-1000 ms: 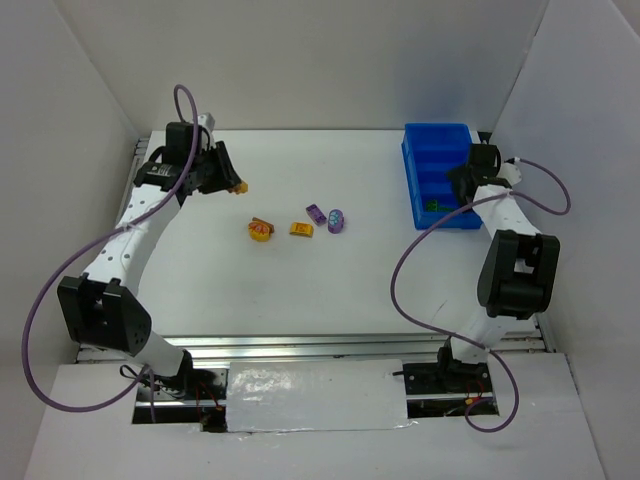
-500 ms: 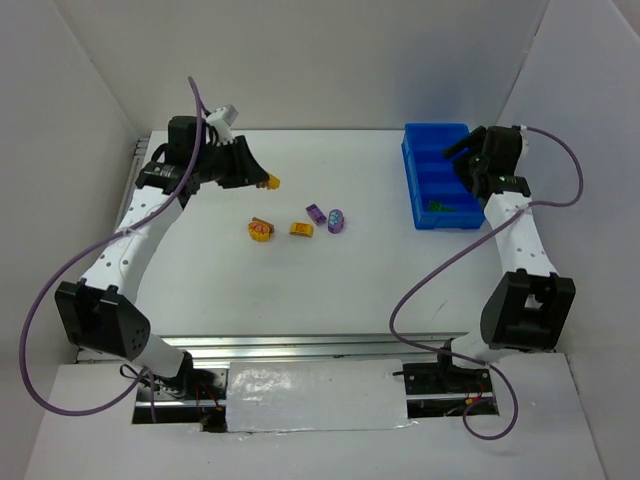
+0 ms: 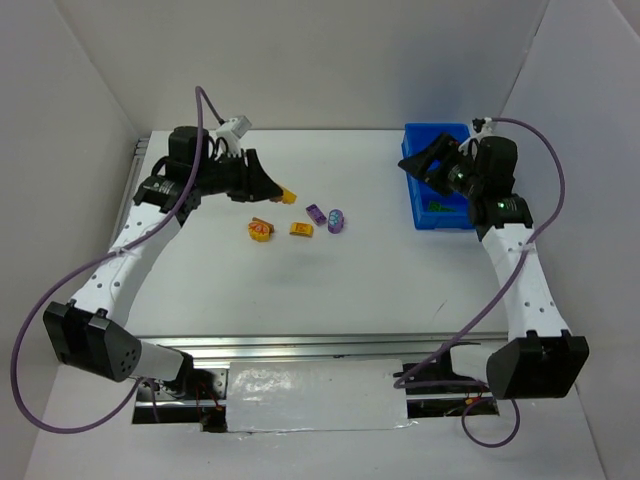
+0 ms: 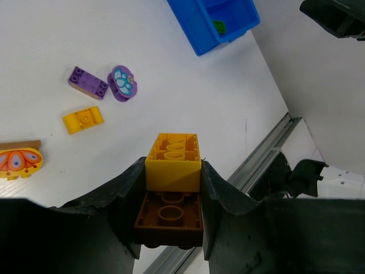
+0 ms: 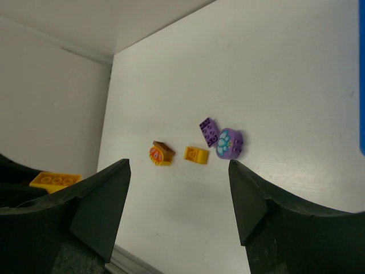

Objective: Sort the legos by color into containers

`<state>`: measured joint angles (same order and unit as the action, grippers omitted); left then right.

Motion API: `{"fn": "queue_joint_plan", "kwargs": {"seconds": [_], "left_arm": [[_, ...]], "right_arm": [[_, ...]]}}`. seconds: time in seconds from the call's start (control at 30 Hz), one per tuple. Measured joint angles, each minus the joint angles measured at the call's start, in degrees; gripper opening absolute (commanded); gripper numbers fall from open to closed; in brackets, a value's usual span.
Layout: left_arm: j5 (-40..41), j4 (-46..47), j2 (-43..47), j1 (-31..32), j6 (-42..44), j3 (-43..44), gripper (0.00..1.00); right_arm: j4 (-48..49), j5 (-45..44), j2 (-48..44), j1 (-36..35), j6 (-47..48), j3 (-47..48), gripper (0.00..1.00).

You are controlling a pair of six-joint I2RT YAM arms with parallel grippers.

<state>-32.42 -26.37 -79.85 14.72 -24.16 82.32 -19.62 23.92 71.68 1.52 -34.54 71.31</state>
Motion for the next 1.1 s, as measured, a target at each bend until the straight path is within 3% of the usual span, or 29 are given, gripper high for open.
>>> {"fn": "queue_joint_plan", "kwargs": {"seconds": [0.27,0.5,0.7,0.83,1.1], "left_arm": [[-2.40,-0.46,4.57,5.97,1.75,-5.75,0.00],[-14.49,2.45,11.98,6.64,3.41,-13.66,0.00],[-27.76,10.75,15.72,6.97,1.73,-20.00,0.00],[-32.98,17.03,16.31,7.45,-0.70,-22.99,0.00],[-35.78,18.01,15.76,9.18,0.00,-22.60,0.00]], "right_arm": [[2.40,7.85,-6.69,-4.94,-1.46,-5.64,0.74],[10.73,21.88,-10.82,-20.15,-1.77,-19.26,0.73],[21.00,30.03,-12.00,-23.08,-4.11,-23.43,0.68],[26.49,33.64,-11.89,-27.28,-3.65,-23.82,0.71],[25.83,37.31,-8.37,-32.98,1.14,-18.97,0.71]]}}
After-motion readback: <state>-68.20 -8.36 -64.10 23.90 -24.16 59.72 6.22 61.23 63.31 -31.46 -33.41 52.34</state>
